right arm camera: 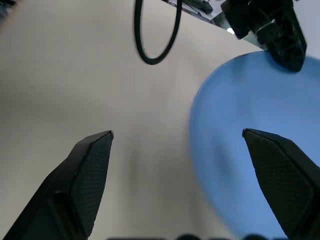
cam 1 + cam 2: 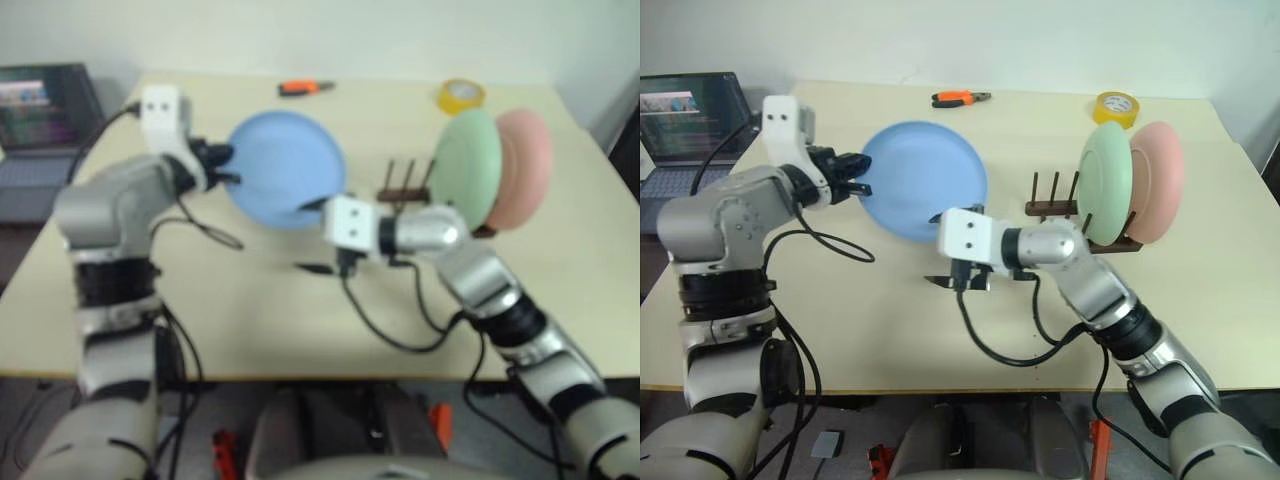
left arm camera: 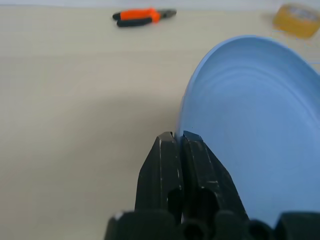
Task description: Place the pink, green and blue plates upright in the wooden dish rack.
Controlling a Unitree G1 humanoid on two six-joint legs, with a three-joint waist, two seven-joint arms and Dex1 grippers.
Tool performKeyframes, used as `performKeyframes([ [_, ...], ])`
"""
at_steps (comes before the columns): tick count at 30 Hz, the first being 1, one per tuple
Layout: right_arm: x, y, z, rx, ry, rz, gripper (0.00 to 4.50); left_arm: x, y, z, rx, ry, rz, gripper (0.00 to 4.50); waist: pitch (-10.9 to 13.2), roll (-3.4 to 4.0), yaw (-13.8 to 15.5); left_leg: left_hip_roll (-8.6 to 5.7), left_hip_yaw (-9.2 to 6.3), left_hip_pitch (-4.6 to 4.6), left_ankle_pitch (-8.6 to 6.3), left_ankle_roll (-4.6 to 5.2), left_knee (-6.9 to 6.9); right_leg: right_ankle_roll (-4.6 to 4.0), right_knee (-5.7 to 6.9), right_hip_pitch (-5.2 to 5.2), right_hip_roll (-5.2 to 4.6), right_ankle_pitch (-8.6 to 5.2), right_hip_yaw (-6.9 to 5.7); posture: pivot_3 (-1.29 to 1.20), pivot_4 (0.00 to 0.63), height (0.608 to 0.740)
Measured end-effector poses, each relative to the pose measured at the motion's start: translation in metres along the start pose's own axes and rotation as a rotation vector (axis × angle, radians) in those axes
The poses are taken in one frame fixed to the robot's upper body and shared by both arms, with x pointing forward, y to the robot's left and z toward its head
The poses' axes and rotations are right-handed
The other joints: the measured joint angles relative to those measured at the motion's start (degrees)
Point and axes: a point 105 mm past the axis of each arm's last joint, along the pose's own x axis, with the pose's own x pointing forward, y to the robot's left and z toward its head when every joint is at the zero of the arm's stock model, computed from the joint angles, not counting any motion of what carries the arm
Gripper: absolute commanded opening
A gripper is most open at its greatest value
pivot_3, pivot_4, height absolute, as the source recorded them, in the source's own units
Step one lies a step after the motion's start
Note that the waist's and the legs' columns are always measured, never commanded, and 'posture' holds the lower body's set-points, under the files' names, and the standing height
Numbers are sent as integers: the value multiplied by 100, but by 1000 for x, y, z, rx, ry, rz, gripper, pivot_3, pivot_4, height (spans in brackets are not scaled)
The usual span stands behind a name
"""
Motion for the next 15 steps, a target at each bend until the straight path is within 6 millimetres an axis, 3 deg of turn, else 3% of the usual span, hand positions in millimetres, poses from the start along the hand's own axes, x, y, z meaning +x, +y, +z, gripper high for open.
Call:
performKeyframes([
  [10, 14, -4, -22, -114, 100, -27, 4500, -11, -23, 14, 70, -14, -39, 17, 0, 0, 6, -3, -4, -1, 2, -3, 0, -5, -1, 2, -4, 1, -3, 0, 150, 740],
  [13, 17, -2, -26, -130, 114, -18, 3909, -12, -23, 12, 63, -3, -41, 0, 1, 0, 6, -2, -6, -1, 3, -5, 1, -5, 0, 2, -2, 0, -4, 0, 150, 740],
  [15, 18, -1, -26, -143, 115, -15, 3199, -12, -24, 11, 58, 5, -46, 0, 1, 0, 4, -2, -7, -1, 3, -5, 1, -5, 0, 2, -2, 0, -5, 0, 150, 740],
])
